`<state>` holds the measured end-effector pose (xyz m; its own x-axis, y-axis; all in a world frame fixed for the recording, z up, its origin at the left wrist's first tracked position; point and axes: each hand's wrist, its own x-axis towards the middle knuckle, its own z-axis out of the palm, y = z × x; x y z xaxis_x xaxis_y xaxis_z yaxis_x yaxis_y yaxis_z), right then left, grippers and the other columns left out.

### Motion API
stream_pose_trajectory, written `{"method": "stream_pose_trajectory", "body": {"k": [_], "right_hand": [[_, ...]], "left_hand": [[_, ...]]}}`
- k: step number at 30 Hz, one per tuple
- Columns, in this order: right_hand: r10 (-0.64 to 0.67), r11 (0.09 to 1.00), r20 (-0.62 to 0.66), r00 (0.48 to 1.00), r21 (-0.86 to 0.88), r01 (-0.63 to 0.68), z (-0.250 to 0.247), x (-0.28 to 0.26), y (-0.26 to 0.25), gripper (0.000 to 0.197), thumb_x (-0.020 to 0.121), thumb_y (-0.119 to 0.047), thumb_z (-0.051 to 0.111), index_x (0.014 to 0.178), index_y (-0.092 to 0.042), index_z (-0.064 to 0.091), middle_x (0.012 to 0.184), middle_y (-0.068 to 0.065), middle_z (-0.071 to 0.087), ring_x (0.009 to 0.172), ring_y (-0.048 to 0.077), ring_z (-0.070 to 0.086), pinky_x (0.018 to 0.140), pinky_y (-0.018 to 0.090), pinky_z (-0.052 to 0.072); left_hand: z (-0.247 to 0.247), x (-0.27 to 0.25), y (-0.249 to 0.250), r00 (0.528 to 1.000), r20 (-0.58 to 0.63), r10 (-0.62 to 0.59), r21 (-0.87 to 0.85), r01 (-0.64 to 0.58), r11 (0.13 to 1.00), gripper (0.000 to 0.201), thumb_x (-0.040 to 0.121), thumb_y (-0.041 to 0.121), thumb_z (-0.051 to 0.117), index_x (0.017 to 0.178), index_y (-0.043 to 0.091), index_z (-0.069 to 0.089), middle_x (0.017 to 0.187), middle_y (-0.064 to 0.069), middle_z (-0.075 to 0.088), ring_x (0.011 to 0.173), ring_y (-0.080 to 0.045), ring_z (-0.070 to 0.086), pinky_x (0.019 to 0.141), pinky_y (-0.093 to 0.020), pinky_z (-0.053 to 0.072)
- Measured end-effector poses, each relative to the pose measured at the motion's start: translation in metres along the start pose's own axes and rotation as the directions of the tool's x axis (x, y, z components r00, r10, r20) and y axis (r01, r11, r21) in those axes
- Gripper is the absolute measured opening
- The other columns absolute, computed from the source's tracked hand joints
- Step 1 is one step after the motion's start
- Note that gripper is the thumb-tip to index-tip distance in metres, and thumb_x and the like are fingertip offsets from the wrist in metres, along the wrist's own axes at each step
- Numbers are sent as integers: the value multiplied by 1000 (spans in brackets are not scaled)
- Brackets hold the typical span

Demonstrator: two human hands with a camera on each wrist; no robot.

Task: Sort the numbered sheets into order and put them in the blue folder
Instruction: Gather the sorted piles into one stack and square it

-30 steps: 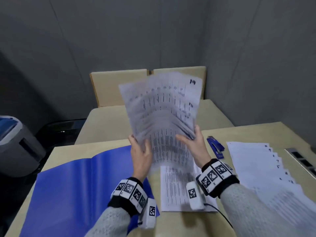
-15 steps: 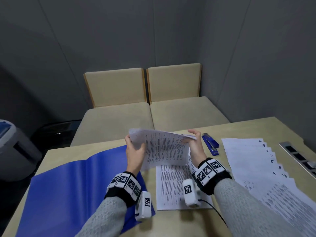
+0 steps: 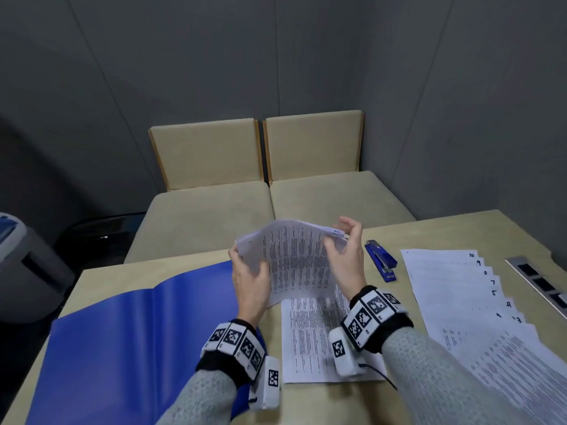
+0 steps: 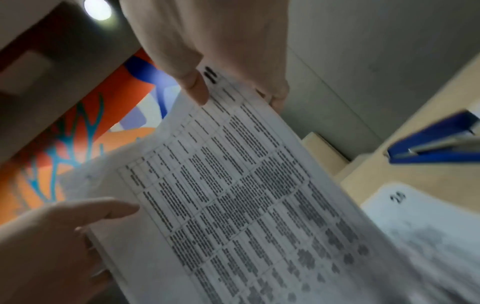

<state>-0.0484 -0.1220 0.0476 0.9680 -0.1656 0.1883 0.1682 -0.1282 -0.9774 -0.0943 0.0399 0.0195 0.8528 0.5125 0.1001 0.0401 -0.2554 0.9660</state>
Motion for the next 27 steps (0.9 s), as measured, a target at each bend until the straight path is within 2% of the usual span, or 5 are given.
{"method": "stream_pose_trajectory", "body": {"k": [6,10,16,23,27], "right_hand": [[-342,755,258,904,-497,428,-1,15,-6,80,89,9,44,144,-44,22,130,6,37,77,8,51,61,19,51],[-260,662,353,899,-613,432,-5,17,-3,76,85,15,42,145,-31,32,148,11,21,111,16,49,90,18,47],[-149,966,26,988,-208,151,-10,23,1,60,94,-9,52,146,-28,28,120,-1,47,95,1,52,78,12,45],[178,983,140,974,-60,-171,-25,32,20,33,91,-7,57,122,-14,50,124,1,56,113,18,54,96,35,46],[336,935,196,921,-190,-300,-39,28,36,16,96,-12,44,111,-16,50,96,-10,56,86,5,54,73,22,43]], "left_hand": [[-6,19,0,999,34,6,-24,-6,1000,37,90,9,53,120,24,37,97,18,58,90,-6,60,76,-22,44],[-5,24,-8,997,82,-2,-8,3,1000,29,91,8,53,111,23,38,97,13,58,88,-2,58,71,-22,45],[-3,29,-25,990,131,-56,-12,58,998,34,96,22,51,130,23,45,123,4,60,115,-18,56,101,-45,45],[-6,33,-16,980,175,-93,-126,116,985,62,86,55,56,137,25,37,137,-1,52,127,-20,50,105,-49,41],[4,35,-3,975,177,-136,-106,157,982,39,96,19,48,133,9,40,131,-7,55,118,-22,55,103,-42,44]]}}
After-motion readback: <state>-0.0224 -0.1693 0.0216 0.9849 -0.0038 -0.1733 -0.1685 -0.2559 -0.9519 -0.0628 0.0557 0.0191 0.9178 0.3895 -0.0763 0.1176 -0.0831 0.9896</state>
